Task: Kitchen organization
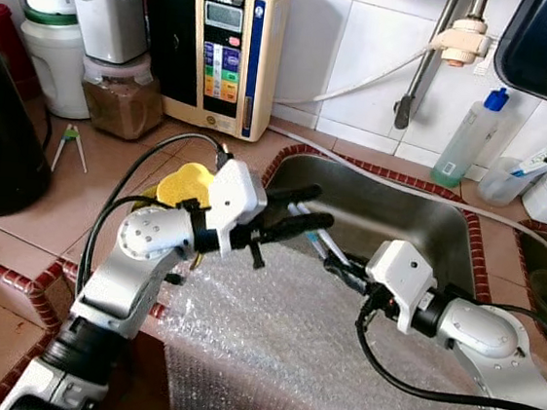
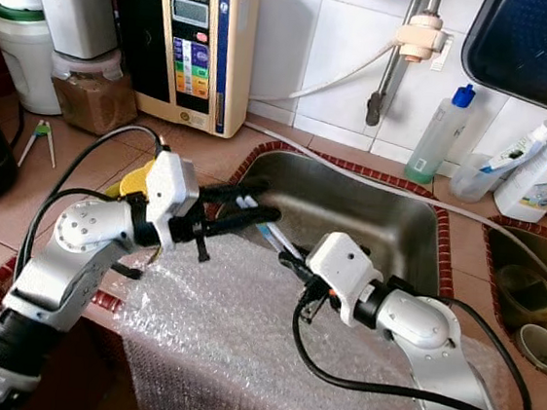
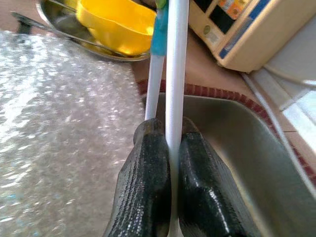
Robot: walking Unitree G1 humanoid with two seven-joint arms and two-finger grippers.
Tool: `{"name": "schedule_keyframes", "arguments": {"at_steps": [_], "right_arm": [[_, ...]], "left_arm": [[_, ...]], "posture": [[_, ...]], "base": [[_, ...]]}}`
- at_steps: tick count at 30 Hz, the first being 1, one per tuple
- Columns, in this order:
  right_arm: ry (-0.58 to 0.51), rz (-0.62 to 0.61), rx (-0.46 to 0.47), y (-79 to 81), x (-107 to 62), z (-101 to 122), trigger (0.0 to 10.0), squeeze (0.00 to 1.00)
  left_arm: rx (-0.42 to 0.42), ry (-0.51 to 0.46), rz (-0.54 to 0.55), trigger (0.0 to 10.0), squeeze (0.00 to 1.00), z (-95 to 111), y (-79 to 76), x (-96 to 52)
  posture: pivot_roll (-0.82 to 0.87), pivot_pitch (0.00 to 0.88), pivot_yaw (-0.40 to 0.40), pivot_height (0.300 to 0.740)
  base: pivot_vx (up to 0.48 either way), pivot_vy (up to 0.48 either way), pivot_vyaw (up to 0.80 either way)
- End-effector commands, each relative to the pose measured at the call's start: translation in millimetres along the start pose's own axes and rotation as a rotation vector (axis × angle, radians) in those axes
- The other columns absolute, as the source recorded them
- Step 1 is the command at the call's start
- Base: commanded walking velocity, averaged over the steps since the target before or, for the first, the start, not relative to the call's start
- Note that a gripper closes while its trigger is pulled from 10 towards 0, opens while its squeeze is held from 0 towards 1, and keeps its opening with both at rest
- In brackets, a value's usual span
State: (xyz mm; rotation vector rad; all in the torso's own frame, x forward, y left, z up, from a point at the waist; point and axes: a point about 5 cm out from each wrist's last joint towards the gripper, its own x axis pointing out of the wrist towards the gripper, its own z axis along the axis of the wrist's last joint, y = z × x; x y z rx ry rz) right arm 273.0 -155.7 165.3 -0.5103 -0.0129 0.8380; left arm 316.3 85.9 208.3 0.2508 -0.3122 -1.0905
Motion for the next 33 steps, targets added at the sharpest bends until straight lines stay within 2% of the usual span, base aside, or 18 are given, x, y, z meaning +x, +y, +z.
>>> {"name": "schedule_keyframes", "arguments": {"at_steps": [1,10,14,15,20,21,23,24,25,30,33], "right_arm": [[0.023,-0.055,-0.026,-8.6,-8.4,-4,0.0,0.00],[0.107,-0.202,-0.052,-23.2,-19.7,-18,0.0,0.00],[0.211,-0.316,-0.071,-36.5,-23.7,-31,0.0,0.00],[0.265,-0.360,-0.083,-42.7,-28.1,-40,0.0,0.00],[0.360,-0.460,-0.069,-54.0,-41.2,-56,0.0,0.00],[0.394,-0.540,-0.016,-61.4,-50.6,-66,4.4,0.00],[0.404,-0.578,0.011,-64.3,-54.7,-70,4.2,0.00],[0.422,-0.640,0.047,-69.0,-61.4,-75,5.0,0.00],[0.430,-0.651,0.059,-69.6,-63.2,-77,10.0,0.00],[0.472,-0.683,0.093,-67.8,-66.8,-86,10.0,0.00],[0.518,-0.696,0.092,-65.4,-67.1,-92,10.0,0.00]], "left_arm": [[0.015,0.012,0.143,10.0,1.00,1,22.2,-12.9],[-0.009,0.014,0.142,10.0,1.00,-1,24.9,-15.9],[-0.021,0.047,0.087,10.0,1.00,-4,22.8,-17.5],[-0.019,0.059,0.079,10.0,1.00,-5,23.4,-19.2],[-0.015,0.094,0.059,10.0,1.00,-8,24.3,-23.0],[-0.056,0.128,0.043,10.0,1.00,-13,22.7,-24.6],[-0.072,0.140,0.025,10.0,1.00,-14,20.4,-25.2],[-0.096,0.169,-0.033,10.0,1.00,-18,13.5,-26.5],[-0.092,0.184,-0.063,10.0,1.00,-19,10.2,-27.1],[-0.090,0.243,-0.143,10.0,1.00,-24,4.7,-28.6],[-0.050,0.286,-0.172,10.0,1.00,-27,4.8,-29.8]], "posture": [[0.04,0.000,-0.017,0.740],[0.04,0.000,-0.011,0.740],[0.04,0.000,-0.011,0.740],[0.05,0.000,-0.011,0.740],[0.05,0.000,-0.010,0.740],[0.05,0.000,-0.011,0.740],[0.05,0.000,-0.010,0.740],[0.05,0.000,-0.009,0.740],[0.05,0.000,-0.009,0.740],[0.05,0.000,-0.008,0.740],[0.04,0.000,-0.005,0.740]], "base": [[0.000,0.000,0.00],[0.000,0.000,0.00],[0.000,0.000,0.00],[0.000,0.000,0.00],[0.000,0.000,0.00],[0.000,0.000,0.00],[0.000,0.000,0.00],[0.000,0.000,0.00],[0.000,0.000,0.00],[0.000,0.000,0.00],[0.000,0.000,0.00]]}}
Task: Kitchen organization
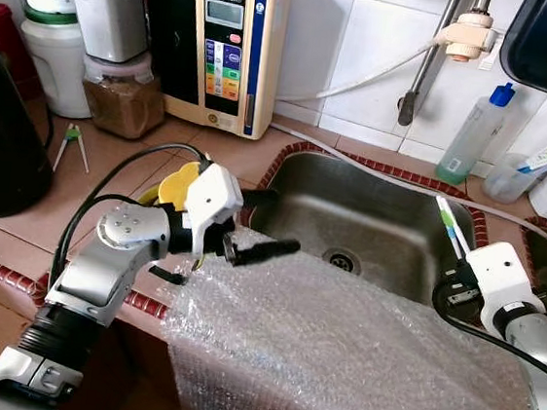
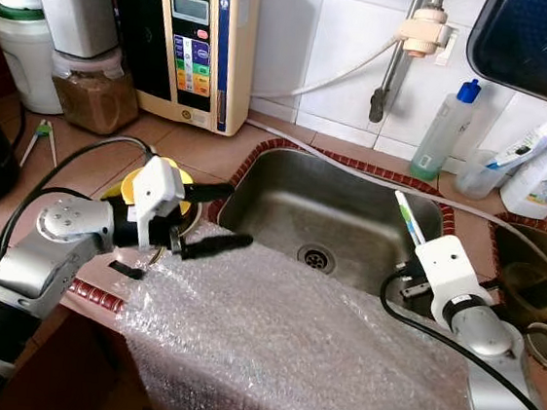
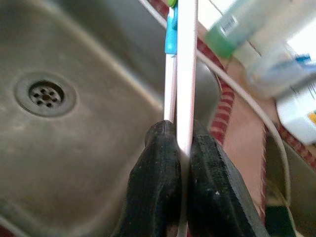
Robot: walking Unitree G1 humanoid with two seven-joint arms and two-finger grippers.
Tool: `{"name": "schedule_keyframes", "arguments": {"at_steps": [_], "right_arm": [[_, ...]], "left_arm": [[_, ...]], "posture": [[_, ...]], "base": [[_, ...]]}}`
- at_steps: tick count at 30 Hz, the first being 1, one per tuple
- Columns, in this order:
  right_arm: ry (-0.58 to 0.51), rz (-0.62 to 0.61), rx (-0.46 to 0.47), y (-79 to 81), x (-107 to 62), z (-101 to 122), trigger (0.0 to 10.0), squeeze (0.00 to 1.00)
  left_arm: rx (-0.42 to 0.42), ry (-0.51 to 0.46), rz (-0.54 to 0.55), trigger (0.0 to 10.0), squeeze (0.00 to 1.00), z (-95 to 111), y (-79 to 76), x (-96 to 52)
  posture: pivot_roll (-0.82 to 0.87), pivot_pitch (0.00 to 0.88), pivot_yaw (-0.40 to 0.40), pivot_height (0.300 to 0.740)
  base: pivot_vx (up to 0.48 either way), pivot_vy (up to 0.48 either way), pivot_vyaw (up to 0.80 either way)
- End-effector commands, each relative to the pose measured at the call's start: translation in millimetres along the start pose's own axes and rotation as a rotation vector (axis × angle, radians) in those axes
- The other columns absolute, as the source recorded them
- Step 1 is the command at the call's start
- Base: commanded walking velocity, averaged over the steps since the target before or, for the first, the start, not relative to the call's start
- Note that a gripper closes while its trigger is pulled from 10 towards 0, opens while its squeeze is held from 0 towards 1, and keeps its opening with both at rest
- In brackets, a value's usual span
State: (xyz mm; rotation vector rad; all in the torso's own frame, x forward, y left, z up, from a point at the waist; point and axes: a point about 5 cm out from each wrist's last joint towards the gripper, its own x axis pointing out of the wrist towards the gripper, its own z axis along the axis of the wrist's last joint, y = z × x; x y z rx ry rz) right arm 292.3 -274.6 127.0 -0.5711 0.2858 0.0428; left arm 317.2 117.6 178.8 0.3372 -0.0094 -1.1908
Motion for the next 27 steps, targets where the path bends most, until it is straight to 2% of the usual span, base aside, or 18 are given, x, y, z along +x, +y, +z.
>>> {"name": "schedule_keyframes", "arguments": {"at_steps": [1,6,9,10,12,19,21,24,25,26,27], "right_arm": [[0.040,-0.030,0.003,-3.1,1.4,-5,10.0,0.00],[0.086,-0.101,-0.021,-7.0,2.1,-13,10.0,0.00],[0.101,-0.111,0.017,-6.7,2.0,-16,10.0,0.00],[0.101,-0.102,0.057,-5.6,1.6,-17,10.0,1.00],[0.103,-0.092,0.103,-4.3,1.4,-18,10.0,1.00],[0.104,-0.116,0.075,-3.1,3.9,-17,10.0,1.00],[0.076,-0.088,0.065,-0.2,5.2,-13,10.0,1.00],[0.051,-0.082,0.005,4.6,5.4,-6,10.0,1.00],[0.011,-0.064,0.038,8.3,4.6,1,10.0,1.00],[0.011,-0.064,0.038,8.3,4.6,1,10.0,1.00],[-0.038,-0.045,0.098,10.7,3.4,9,10.0,1.00]], "left_arm": [[0.041,0.026,-0.023,10.0,1.00,3,1.2,1.2],[0.040,0.076,0.013,10.0,1.00,0,7.2,0.2],[0.047,0.114,0.041,10.0,1.00,-3,10.7,-0.9],[0.044,0.121,0.044,10.0,1.00,-4,11.3,-1.0],[0.041,0.126,0.044,10.0,1.00,-5,11.9,-1.0],[0.049,0.143,0.041,10.0,1.00,-6,12.6,0.1],[0.051,0.145,0.047,10.0,1.00,-7,13.2,0.6],[0.056,0.125,0.101,10.0,1.00,-4,18.4,1.7],[0.056,0.107,0.163,10.0,1.00,-1,25.0,2.5],[0.056,0.107,0.163,10.0,1.00,-1,25.0,2.5],[0.065,0.089,0.219,10.0,1.00,1,30.8,2.7]], "posture": [[0.04,0.000,-0.004,0.740],[0.04,0.000,0.002,0.740],[0.04,0.000,0.003,0.740],[0.04,0.000,0.003,0.740],[0.05,0.000,0.002,0.740],[0.05,0.000,0.001,0.740],[0.05,0.000,0.001,0.740],[0.05,0.000,0.002,0.740],[0.05,0.000,0.000,0.740],[0.05,0.000,0.000,0.740],[0.05,0.000,0.000,0.740]], "base": [[0.000,0.000,0.00],[0.000,0.000,0.00],[0.000,0.000,0.00],[0.000,0.000,0.00],[0.000,0.000,0.00],[0.000,0.000,0.00],[0.000,0.000,0.00],[0.000,0.000,0.00],[0.000,0.000,0.00],[0.000,0.000,0.00],[0.000,0.000,0.00]]}}
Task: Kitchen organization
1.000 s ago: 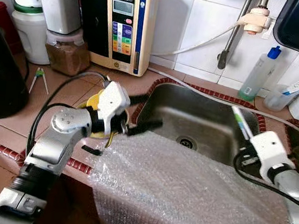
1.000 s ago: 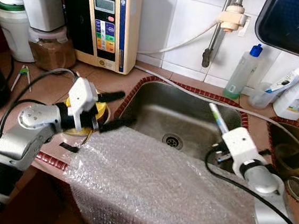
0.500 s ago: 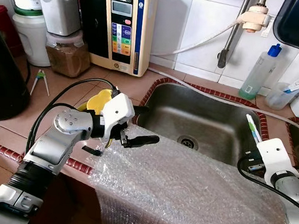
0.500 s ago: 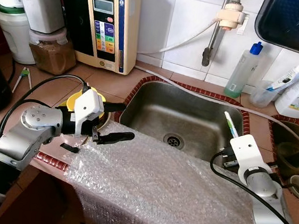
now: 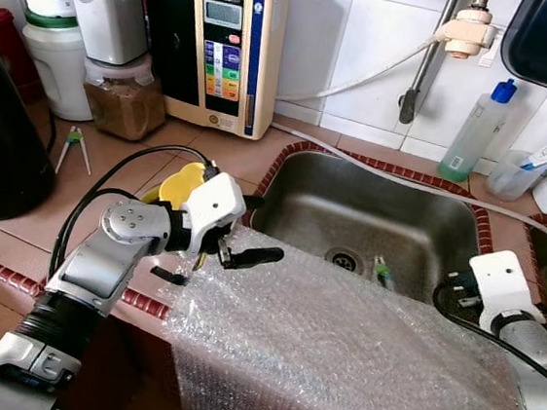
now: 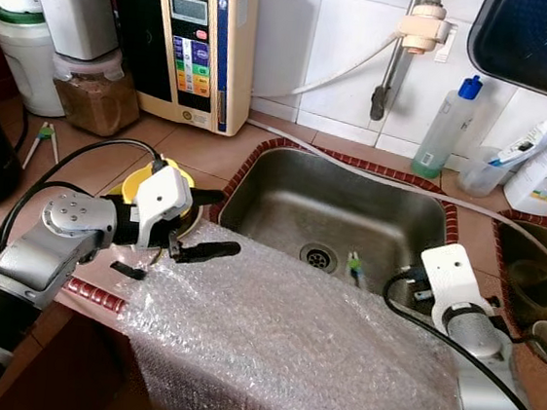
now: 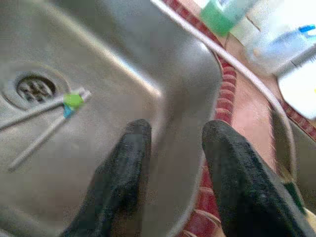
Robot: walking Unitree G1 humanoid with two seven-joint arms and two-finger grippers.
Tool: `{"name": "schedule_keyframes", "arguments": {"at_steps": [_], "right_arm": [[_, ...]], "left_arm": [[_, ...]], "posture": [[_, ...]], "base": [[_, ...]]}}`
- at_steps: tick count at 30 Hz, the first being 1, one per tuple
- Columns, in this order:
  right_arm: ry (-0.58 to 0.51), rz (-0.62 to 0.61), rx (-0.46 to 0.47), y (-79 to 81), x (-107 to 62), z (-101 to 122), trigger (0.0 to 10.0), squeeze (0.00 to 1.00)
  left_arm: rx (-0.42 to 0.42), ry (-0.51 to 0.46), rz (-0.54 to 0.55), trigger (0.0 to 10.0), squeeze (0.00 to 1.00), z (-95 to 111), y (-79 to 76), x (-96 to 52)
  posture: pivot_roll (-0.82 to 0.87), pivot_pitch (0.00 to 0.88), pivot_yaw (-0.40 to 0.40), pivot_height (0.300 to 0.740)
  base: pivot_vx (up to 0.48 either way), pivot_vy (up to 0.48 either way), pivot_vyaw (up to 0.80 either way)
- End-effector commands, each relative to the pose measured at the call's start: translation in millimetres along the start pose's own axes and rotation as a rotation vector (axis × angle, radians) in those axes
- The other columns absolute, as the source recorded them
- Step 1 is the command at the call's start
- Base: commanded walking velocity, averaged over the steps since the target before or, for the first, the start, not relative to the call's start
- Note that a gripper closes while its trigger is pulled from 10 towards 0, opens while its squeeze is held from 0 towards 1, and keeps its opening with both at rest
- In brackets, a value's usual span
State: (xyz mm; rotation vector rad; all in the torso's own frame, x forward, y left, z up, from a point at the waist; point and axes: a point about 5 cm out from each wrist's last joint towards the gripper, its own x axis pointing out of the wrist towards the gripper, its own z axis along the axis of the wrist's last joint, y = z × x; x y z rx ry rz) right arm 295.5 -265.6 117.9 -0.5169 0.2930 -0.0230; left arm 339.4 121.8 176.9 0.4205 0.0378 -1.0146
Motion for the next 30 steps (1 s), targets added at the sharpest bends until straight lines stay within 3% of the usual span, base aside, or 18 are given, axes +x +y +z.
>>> {"name": "schedule_keyframes", "arguments": {"at_steps": [1,3,6,11,17,18,19,30], "right_arm": [[-0.083,0.023,0.070,0.6,-3.6,16,10.0,1.00],[-0.152,0.043,0.109,4.1,-7.4,27,10.0,1.00],[-0.263,0.114,0.087,18.0,-16.1,47,10.0,1.00],[-0.364,0.241,0.060,41.0,-29.7,69,10.0,1.00],[-0.427,0.460,0.035,74.1,-52.3,82,10.0,1.00],[-0.438,0.500,0.031,78.6,-57.0,83,10.0,0.76],[-0.442,0.550,0.018,84.8,-63.3,84,10.0,0.00],[-0.426,0.644,0.003,99.3,-78.2,78,10.0,0.00]], "left_arm": [[0.015,-0.027,0.106,10.0,1.00,9,15.0,-0.8],[0.001,-0.039,0.200,10.0,1.00,11,24.4,-0.8],[-0.040,-0.038,0.326,10.0,1.00,9,36.5,-2.6],[-0.097,-0.015,0.429,10.0,1.00,3,45.7,-5.1],[-0.164,0.126,0.554,10.0,1.00,-20,56.8,-13.3],[-0.176,0.151,0.573,10.0,1.00,-24,58.4,-15.9],[-0.177,0.172,0.590,10.0,1.00,-28,60.4,-19.1],[-0.206,0.202,0.706,10.0,1.00,-32,71.2,-29.2]], "posture": [[0.05,0.000,0.000,0.740],[0.05,0.000,0.001,0.740],[0.04,0.000,0.005,0.740],[0.04,0.000,0.007,0.740],[0.03,0.000,0.007,0.740],[0.03,0.000,0.005,0.740],[0.03,0.000,0.005,0.740],[0.03,0.000,0.001,0.740]], "base": [[0.000,0.000,0.00],[0.000,0.000,0.00],[0.000,0.000,0.00],[0.000,0.000,0.00],[0.000,0.000,0.00],[0.000,0.000,0.00],[0.000,0.000,0.00],[0.000,0.000,0.00]]}}
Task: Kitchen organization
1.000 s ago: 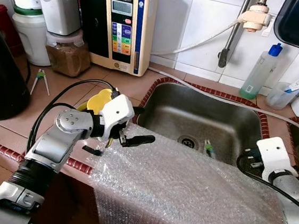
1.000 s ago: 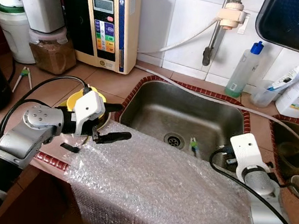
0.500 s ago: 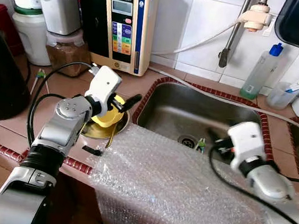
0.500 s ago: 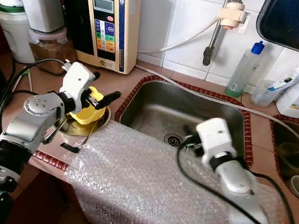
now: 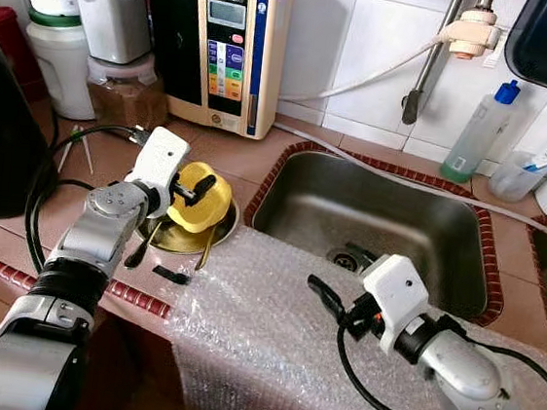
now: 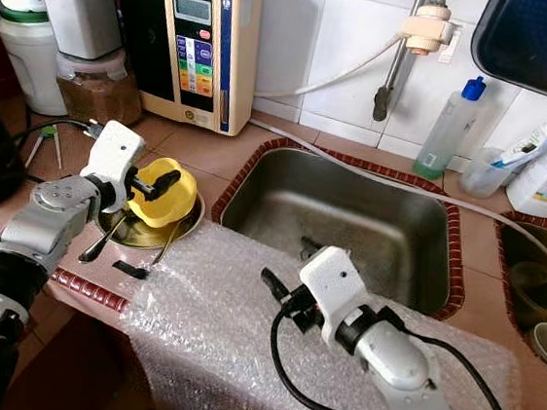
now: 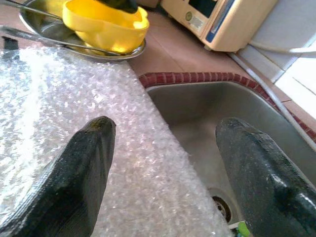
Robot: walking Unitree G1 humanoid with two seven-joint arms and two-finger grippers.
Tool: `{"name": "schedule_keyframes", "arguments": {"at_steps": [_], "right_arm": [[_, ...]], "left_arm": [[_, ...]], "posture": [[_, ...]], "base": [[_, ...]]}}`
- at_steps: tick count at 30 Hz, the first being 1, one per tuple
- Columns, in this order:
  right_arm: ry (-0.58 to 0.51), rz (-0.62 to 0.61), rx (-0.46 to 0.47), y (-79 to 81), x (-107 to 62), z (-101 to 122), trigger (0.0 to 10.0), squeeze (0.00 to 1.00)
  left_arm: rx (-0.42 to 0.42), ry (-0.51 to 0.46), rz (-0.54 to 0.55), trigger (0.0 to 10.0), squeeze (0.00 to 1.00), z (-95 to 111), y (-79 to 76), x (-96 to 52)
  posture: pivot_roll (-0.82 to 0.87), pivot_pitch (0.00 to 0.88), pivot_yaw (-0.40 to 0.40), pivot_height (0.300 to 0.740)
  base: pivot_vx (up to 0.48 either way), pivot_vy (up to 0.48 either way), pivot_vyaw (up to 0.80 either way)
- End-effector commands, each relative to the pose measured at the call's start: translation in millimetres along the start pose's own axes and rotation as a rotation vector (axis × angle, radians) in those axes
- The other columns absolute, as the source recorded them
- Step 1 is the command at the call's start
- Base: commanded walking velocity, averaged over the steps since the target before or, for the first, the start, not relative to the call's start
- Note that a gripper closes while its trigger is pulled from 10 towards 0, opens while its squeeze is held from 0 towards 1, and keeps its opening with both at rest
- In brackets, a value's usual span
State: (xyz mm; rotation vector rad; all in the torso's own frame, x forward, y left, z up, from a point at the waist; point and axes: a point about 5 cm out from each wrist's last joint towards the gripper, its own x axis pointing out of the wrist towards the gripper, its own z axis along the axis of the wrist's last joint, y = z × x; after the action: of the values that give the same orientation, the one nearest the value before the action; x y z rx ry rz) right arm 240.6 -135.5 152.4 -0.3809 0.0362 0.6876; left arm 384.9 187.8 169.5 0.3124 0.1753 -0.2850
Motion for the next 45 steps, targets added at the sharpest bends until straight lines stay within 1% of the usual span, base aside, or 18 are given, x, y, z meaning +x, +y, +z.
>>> {"name": "schedule_keyframes", "arguments": {"at_steps": [1,4,5,6,7,8,10,13,16,17,18,20,23,27,41,45], "right_arm": [[-0.002,0.020,-0.015,3.0,-1.9,3,10.0,0.00],[0.004,0.053,-0.012,8.2,-2.5,4,10.0,0.00],[0.002,0.067,-0.007,10.3,-2.8,5,10.0,0.00],[0.002,0.076,-0.003,11.5,-3.2,5,10.0,0.00],[0.002,0.079,-0.001,12.3,-3.4,5,10.0,0.00],[0.003,0.081,0.002,12.8,-3.7,5,10.0,0.00],[0.005,0.081,0.002,12.9,-3.8,5,10.0,0.00],[0.008,0.081,-0.003,12.7,-3.6,5,10.0,0.00],[0.011,0.082,-0.012,12.7,-3.0,4,10.0,0.00],[0.011,0.083,-0.013,13.0,-2.8,4,10.0,0.00],[0.011,0.085,-0.014,13.2,-2.6,5,10.0,0.00],[0.011,0.086,-0.014,13.5,-2.6,5,10.0,0.00],[0.010,0.084,-0.008,13.5,-4.1,5,10.0,0.00],[0.020,0.088,-0.011,13.3,-6.5,2,10.0,0.00],[0.015,0.090,-0.009,13.0,-3.4,2,10.0,0.00],[0.016,0.088,-0.014,12.9,-2.7,2,10.0,0.00]], "left_arm": [[-0.008,-0.006,0.023,10.0,1.00,7,4.7,1.2],[-0.028,0.024,0.023,10.0,1.00,4,4.9,2.1],[-0.034,0.044,0.017,10.0,0.77,1,4.8,2.1],[-0.037,0.057,0.013,10.0,0.77,-1,4.7,2.0],[-0.047,0.076,0.010,10.0,0.03,-4,4.9,1.5],[-0.061,0.093,0.007,10.0,0.00,-7,5.4,0.9],[-0.068,0.109,0.004,10.0,0.00,-9,6.1,0.2],[-0.094,0.170,-0.004,10.0,0.00,-19,8.1,-1.3],[-0.123,0.203,-0.009,10.0,0.00,-25,8.4,-2.3],[-0.136,0.210,-0.014,7.6,0.00,-26,8.2,-2.5],[-0.157,0.218,-0.018,0.0,0.00,-28,8.2,-2.8],[-0.201,0.224,-0.024,0.0,0.00,-29,8.3,-2.9],[-0.214,0.223,-0.027,0.0,0.00,-27,8.8,-2.5],[-0.255,0.214,-0.026,0.0,0.00,-24,8.7,-1.2],[-0.248,0.197,0.006,0.0,0.00,-21,13.6,-1.3],[-0.251,0.149,0.053,0.0,0.00,-14,17.6,0.1]], "posture": [[0.03,0.000,0.001,0.740],[0.03,0.000,0.003,0.740],[0.03,0.000,0.004,0.740],[0.03,0.000,0.004,0.740],[0.03,0.000,0.004,0.740],[0.03,0.000,0.004,0.740],[0.03,0.000,0.003,0.740],[0.04,0.000,0.003,0.740],[0.04,0.000,0.004,0.740],[0.04,0.000,0.005,0.740],[0.04,0.000,0.006,0.740],[0.04,0.000,0.005,0.740],[0.04,0.000,0.008,0.740],[0.04,0.000,0.010,0.740],[0.04,0.000,0.013,0.740],[0.05,0.000,0.016,0.740]], "base": [[0.000,0.000,0.00],[0.000,0.000,0.00],[0.000,0.000,0.00],[0.000,0.000,0.00],[0.000,0.000,0.00],[0.000,0.000,0.00],[0.000,0.000,0.00],[0.000,0.000,0.00],[0.000,0.000,0.00],[0.000,0.000,0.00],[0.000,0.000,0.00],[0.000,0.000,0.00],[0.000,0.000,0.00],[0.000,0.000,0.00],[0.000,0.000,0.00],[0.000,0.000,0.00]]}}
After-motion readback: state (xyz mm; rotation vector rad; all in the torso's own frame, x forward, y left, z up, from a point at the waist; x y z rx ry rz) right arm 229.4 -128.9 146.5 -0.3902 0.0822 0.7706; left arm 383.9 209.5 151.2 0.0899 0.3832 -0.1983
